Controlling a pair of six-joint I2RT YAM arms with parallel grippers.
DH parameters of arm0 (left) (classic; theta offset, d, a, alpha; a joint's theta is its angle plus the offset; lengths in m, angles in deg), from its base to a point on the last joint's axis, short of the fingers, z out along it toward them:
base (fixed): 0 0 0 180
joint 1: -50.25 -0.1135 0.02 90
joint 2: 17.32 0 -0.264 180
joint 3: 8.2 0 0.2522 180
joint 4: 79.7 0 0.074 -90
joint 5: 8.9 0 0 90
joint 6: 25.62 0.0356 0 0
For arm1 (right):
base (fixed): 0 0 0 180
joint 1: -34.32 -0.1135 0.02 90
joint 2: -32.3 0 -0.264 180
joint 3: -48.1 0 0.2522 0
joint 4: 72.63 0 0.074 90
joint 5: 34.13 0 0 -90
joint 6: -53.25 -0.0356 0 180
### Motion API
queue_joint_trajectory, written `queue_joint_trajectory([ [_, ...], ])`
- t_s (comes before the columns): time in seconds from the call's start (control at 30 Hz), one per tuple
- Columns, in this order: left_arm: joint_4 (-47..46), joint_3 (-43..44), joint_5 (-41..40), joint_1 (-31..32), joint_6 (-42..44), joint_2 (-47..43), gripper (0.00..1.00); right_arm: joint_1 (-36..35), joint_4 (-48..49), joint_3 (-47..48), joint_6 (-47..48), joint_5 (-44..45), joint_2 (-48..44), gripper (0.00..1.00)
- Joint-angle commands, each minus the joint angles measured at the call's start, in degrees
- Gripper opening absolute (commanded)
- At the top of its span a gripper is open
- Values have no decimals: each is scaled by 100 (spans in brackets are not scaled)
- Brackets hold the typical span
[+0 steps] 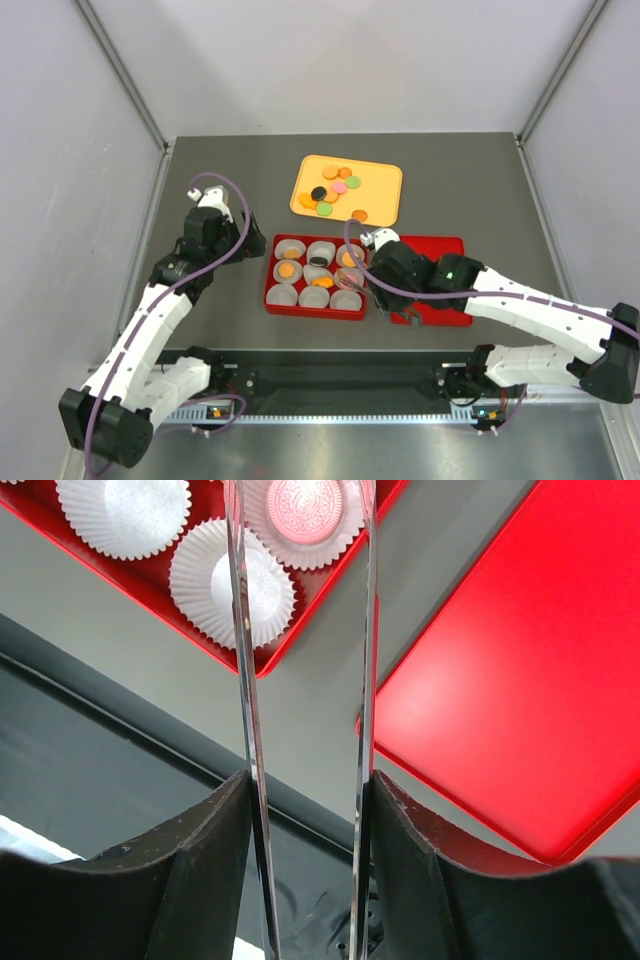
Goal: Pack the cookies
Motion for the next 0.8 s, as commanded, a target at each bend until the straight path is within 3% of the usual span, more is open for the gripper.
queue_joint_trajectory([
  [0.0,-271,-28,14,-32,37,-70,97,-101,5,324,49,237,7,48],
  [0.23,-279,-37,23,-32,28,-43,97,223,-21,1499,514,465,437,46],
  [0.4,-297,-37,58,-32,19,27,97,1426,426,2134,1060,97,982,46],
  [0.57,-306,-28,67,-32,10,123,97,2472,1032,2749,1314,-221,2018,45],
  [0.77,-306,-20,50,-32,10,203,97,2922,1367,3636,1429,-335,3486,44],
])
